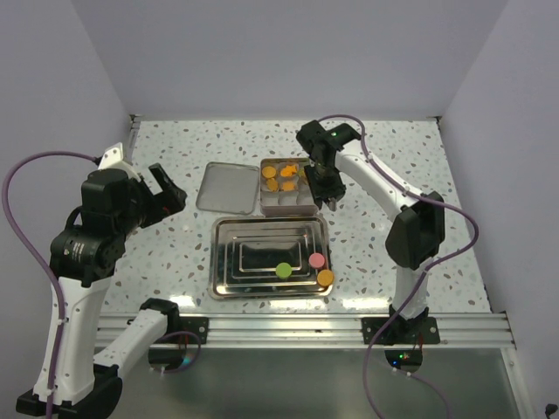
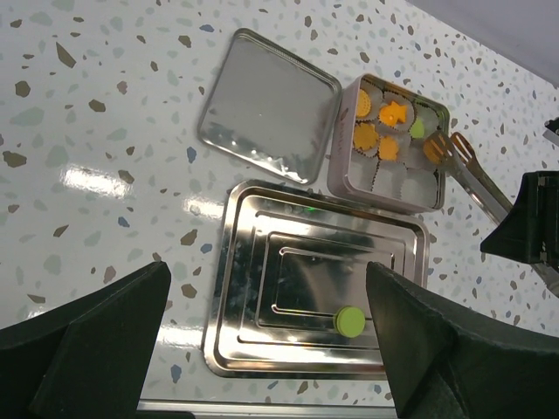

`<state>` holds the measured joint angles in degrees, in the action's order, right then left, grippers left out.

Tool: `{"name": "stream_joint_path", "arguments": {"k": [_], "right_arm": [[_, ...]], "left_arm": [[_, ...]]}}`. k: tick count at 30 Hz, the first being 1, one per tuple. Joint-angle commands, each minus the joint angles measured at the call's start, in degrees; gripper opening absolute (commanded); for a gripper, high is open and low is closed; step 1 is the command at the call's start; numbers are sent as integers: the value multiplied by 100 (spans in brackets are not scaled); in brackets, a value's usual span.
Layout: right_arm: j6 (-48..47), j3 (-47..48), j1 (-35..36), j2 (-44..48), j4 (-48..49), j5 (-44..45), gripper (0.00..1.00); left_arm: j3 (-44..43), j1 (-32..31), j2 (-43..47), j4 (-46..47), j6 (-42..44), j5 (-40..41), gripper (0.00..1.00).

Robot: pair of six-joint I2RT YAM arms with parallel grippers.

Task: Pack the cookies

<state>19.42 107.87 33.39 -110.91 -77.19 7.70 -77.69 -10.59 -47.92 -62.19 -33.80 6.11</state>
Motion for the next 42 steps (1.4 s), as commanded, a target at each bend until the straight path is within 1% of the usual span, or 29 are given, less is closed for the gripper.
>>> {"name": "stream_joint_path", "arguments": {"k": [1, 13, 20, 27, 32, 37, 42], "right_arm": [[-202, -30, -60, 114, -209, -111, 39], [-290, -21, -131, 35, -174, -120, 45], [-290, 32, -148, 114, -226, -129, 46], [-211, 251, -140, 316, -428, -190, 46], [-70, 234, -113, 702, -543, -383, 46], [9, -126, 229, 1334, -517, -691, 46], [386, -1118, 1046, 2178, -324, -753, 48]], "left_arm": [[-229, -22, 20, -3, -83, 127, 100], [-238, -22, 37, -47, -170, 136, 100], [-238, -22, 72, -74, -188, 154, 100], [-203, -22, 81, -74, -179, 119, 100], [-106, -22, 116, -12, -188, 31, 100], [-1, -22, 125, 67, -162, -74, 100], [158, -22, 73, 251, -144, -224, 100]]}}
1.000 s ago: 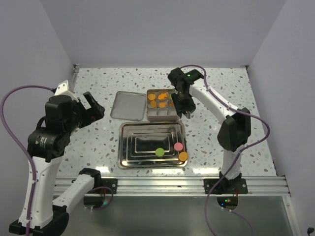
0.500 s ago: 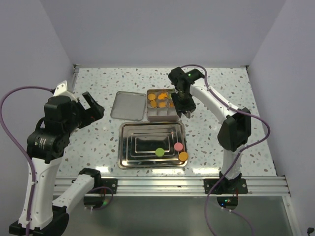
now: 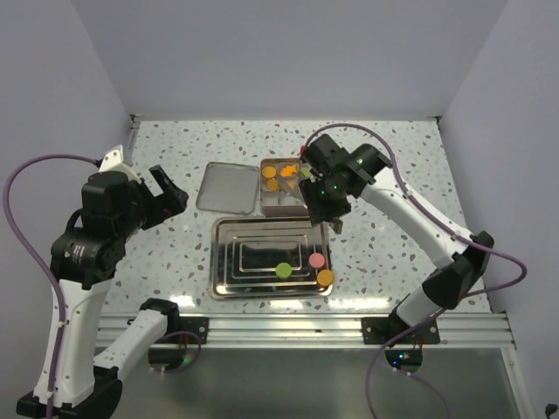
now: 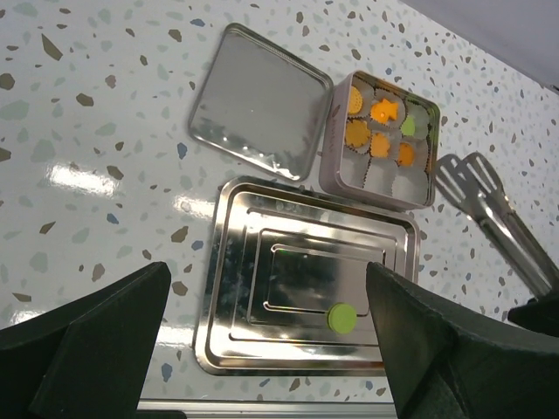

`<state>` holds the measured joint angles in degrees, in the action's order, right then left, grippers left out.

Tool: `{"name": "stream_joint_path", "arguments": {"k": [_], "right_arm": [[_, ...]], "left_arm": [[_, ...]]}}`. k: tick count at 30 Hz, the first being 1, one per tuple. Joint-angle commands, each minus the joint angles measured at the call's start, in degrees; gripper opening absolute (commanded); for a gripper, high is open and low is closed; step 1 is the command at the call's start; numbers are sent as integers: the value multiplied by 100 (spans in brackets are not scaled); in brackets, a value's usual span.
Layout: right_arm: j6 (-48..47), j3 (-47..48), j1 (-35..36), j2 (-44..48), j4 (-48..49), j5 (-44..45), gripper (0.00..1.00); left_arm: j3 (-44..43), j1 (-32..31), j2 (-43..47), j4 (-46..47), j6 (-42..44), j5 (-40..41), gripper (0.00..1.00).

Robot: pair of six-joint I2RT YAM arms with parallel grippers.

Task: Pack the cookies

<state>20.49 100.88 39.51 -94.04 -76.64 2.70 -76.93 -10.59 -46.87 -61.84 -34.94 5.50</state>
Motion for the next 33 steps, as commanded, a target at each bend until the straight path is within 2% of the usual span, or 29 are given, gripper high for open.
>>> {"name": "stream_joint_path", "arguments": {"k": [1, 8, 14, 20, 33], "right_arm": [[384, -846, 557, 640, -308, -365, 48], [1509, -2395, 1970, 1520, 263, -586, 50], [1967, -2802, 2622, 1617, 448, -595, 52], [2064, -2846, 2957, 1362, 396, -446, 52], [1889, -2828, 3072, 739, 422, -349, 52]], "left_arm": [[107, -22, -50, 251, -31, -224, 100], [388, -22, -120, 559, -39, -470, 100], [529, -22, -147, 744, -48, -523, 100], [565, -22, -112, 735, -48, -523, 100], [459, -22, 11, 480, 40, -374, 100]]}}
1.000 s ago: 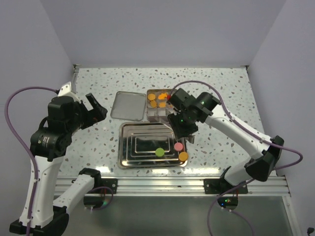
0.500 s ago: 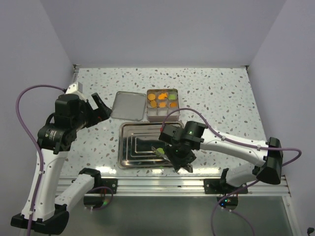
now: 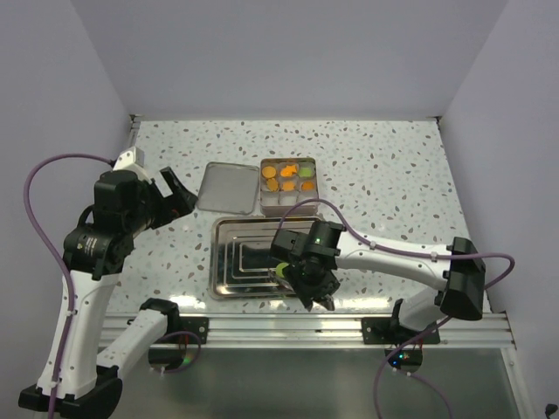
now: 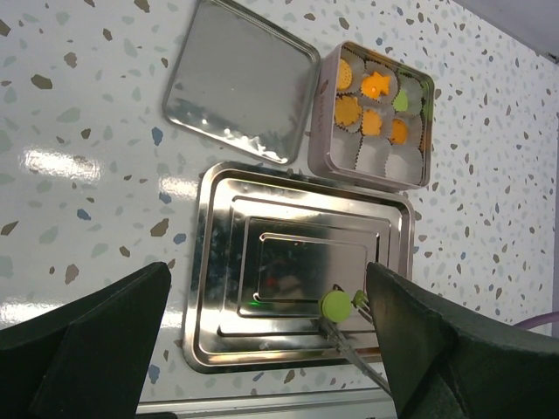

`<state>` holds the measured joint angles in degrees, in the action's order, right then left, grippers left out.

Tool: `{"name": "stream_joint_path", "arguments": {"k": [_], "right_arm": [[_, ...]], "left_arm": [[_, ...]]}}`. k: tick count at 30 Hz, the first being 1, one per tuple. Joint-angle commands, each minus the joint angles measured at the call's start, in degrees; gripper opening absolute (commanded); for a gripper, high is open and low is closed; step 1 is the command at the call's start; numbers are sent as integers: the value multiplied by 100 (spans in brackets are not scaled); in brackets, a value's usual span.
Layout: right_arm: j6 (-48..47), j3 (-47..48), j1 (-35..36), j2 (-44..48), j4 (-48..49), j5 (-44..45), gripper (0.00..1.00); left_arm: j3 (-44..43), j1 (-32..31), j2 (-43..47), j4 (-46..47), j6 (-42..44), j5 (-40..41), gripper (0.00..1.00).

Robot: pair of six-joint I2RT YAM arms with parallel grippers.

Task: Pack the cookies

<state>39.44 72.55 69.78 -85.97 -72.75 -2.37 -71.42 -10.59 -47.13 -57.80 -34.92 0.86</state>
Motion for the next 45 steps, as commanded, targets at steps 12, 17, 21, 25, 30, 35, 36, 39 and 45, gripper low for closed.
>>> {"name": "stream_joint_path", "arguments": {"k": [12, 17, 21, 25, 30, 35, 36, 39, 45], "right_arm": [[-59, 22, 89, -271, -2, 141, 50], [-77, 40, 106, -288, -99, 149, 45], [-86, 22, 115, -315, -178, 158, 42], [-121, 118, 115, -385, -318, 228, 39], [-138, 478, 106, -534, -520, 500, 37], [-182, 1425, 97, -771, -968, 860, 37], [-217, 1602, 54, -911, -1047, 974, 37], [-375, 2332, -165, -1114, -1303, 1107, 38], [-867, 3545, -1070, -1623, -1365, 1037, 38]], "left_arm": [[-83, -22, 64, 41, 64, 107, 100], [-48, -22, 64, 85, 46, 81, 100], [-4, -22, 99, 102, 38, 89, 100], [5, -22, 108, 102, 37, 107, 100], [-39, -22, 108, 85, 38, 151, 100], [-144, -22, 82, 58, 46, 195, 100], [-162, -22, 82, 50, 46, 195, 100], [-197, -22, 64, 32, 46, 195, 100], [-259, -22, 73, -12, 38, 204, 100]]}}
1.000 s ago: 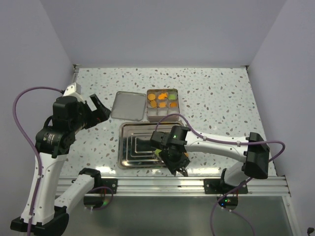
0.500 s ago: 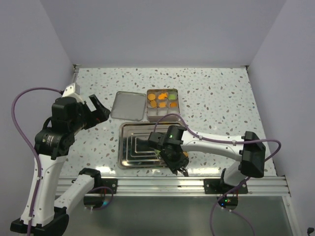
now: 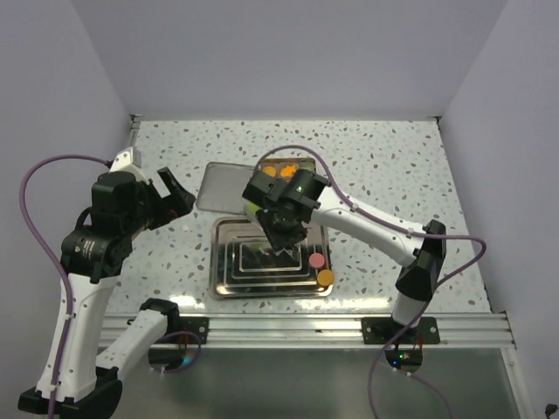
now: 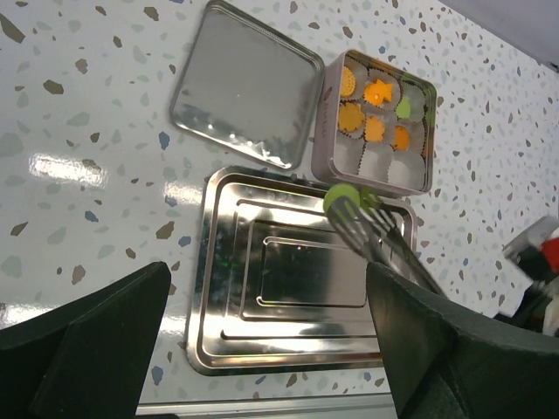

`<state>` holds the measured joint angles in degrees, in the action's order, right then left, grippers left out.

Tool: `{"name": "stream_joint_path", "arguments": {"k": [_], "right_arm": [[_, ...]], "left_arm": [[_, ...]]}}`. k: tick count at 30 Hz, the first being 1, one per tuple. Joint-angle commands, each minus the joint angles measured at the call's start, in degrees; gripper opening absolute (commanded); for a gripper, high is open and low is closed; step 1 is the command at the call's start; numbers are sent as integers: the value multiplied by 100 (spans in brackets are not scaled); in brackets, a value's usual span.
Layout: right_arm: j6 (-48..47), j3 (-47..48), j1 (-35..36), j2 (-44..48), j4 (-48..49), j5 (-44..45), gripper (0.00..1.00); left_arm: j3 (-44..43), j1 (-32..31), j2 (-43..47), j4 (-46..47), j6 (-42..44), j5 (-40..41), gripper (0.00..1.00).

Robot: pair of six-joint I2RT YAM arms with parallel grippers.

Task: Pack the cookies

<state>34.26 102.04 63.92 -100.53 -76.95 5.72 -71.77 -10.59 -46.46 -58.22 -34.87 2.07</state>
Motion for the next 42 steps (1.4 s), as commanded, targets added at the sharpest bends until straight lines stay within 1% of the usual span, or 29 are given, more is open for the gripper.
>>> {"name": "stream_joint_path", "arguments": {"k": [1, 2, 5, 7, 9, 12, 19, 23, 30, 33, 36, 42], "right_arm": [[-411, 946, -599, -351, -971, 263, 38], [-525, 1132, -818, -449, -1006, 272, 38], [-701, 1755, -1161, -835, -1077, 193, 38], [-772, 2029, -1276, -1003, -1120, 141, 38], [-859, 2083, -1400, -1179, -1112, 97, 37], [-912, 1978, -1496, -1232, -1025, 26, 37], [-939, 1021, -1567, -1057, -629, -106, 37], [-956, 800, -1593, -1056, -497, -150, 37], [-1000, 782, -1637, -1144, -400, -150, 38], [-1009, 826, -1663, -1179, -365, -158, 42], [-1044, 914, -1681, -1223, -347, -132, 48], [-1123, 1265, -1751, -1381, -443, -71, 51]], "left_arm": [[-232, -22, 14, 12, 33, 83, 100], [-267, -22, 5, 3, 42, 83, 100], [-320, -22, 14, -58, 33, 127, 100], [-347, -22, 14, -102, 33, 136, 100], [-382, -22, 23, -129, 33, 145, 100], [-469, -22, 23, -208, 33, 206, 100], [-575, -22, 49, -313, 51, 312, 100], [-628, -22, 23, -331, 68, 356, 100], [-689, -22, -21, -322, 77, 374, 100], [-707, -22, -39, -331, 77, 374, 100], [-698, -22, -39, -331, 77, 374, 100], [-672, -22, -21, -340, 60, 356, 100]]}}
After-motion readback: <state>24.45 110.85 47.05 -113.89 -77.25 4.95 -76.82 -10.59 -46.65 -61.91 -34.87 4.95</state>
